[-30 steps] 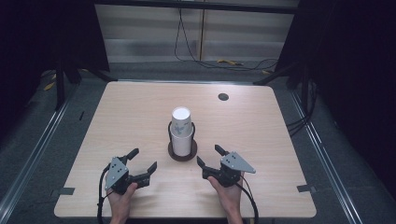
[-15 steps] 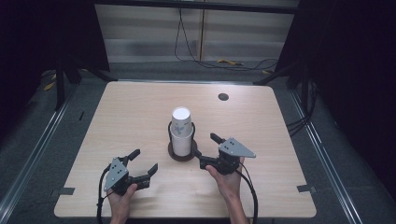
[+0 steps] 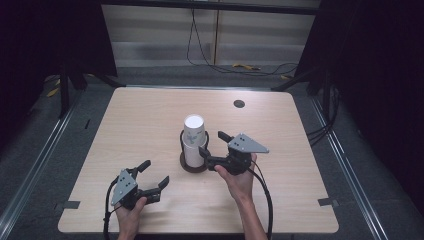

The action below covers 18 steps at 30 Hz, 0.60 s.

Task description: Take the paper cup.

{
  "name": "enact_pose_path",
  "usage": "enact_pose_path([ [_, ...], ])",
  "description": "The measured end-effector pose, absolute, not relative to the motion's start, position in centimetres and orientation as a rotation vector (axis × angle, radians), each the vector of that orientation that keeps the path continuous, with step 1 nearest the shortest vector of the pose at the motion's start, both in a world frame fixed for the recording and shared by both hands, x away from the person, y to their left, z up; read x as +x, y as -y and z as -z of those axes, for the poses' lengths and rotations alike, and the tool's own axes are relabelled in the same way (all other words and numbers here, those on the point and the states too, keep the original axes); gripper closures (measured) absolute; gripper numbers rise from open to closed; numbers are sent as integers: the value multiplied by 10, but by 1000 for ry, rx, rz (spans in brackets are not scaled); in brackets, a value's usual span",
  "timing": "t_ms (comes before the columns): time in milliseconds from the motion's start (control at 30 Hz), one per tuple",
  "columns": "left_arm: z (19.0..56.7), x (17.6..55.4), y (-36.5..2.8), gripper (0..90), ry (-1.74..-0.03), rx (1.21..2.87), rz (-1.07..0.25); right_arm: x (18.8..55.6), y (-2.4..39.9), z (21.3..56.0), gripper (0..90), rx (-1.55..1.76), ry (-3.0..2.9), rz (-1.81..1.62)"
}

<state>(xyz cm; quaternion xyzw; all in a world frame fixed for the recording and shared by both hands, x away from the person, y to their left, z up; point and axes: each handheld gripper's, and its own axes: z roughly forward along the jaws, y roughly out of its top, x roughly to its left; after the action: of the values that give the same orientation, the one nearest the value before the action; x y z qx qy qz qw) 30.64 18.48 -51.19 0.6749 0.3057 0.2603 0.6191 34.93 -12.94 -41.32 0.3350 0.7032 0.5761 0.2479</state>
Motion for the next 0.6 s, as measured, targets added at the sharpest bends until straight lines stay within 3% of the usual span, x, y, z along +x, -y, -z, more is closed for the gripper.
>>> enact_pose_path([
  [600, 512, 307, -185, 156, -711, 1545, -594, 384, 104, 392, 184, 891, -1951, -1582],
])
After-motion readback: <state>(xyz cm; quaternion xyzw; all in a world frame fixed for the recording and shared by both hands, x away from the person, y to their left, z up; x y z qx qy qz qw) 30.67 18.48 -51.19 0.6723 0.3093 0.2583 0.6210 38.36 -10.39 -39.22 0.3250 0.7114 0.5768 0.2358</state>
